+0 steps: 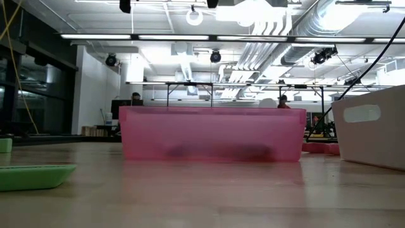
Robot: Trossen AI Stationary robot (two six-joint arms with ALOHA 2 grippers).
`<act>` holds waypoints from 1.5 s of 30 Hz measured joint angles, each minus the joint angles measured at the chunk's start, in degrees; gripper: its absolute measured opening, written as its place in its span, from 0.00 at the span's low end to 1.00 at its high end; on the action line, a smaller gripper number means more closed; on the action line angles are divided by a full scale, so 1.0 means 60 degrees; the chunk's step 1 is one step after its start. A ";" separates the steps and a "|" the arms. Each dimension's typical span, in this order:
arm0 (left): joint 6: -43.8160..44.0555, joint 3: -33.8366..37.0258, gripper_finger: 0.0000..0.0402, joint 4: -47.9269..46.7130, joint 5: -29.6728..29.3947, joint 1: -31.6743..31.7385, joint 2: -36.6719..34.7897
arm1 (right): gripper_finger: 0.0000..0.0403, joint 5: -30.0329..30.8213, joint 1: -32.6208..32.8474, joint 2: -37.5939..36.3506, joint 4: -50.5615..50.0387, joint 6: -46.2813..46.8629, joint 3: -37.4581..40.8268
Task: Pick & Place School Supplies
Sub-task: Put the pink hole puncher into the white bin
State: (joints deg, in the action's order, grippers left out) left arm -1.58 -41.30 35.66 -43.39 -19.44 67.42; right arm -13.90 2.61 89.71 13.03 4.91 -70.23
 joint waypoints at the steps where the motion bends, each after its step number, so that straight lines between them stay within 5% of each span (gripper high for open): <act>1: -0.0002 0.0000 0.11 -0.0023 -0.0001 0.0000 0.0000 | 0.19 -0.0004 0.0000 0.0000 -0.0050 0.0001 0.0000; 23: -0.0076 0.0004 0.13 -0.0092 0.0082 -0.0055 0.0004 | 0.10 -0.0226 0.0000 -0.0004 -0.0276 -0.0036 -0.0001; 45: -0.0685 0.0004 0.37 -0.0148 0.0010 -0.0056 -0.0004 | 0.09 -0.0233 0.0004 -0.0007 -0.0384 0.0000 -0.0001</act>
State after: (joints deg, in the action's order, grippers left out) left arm -5.69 -41.28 34.77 -43.33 -19.78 67.40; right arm -15.30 2.63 89.67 10.73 4.91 -70.24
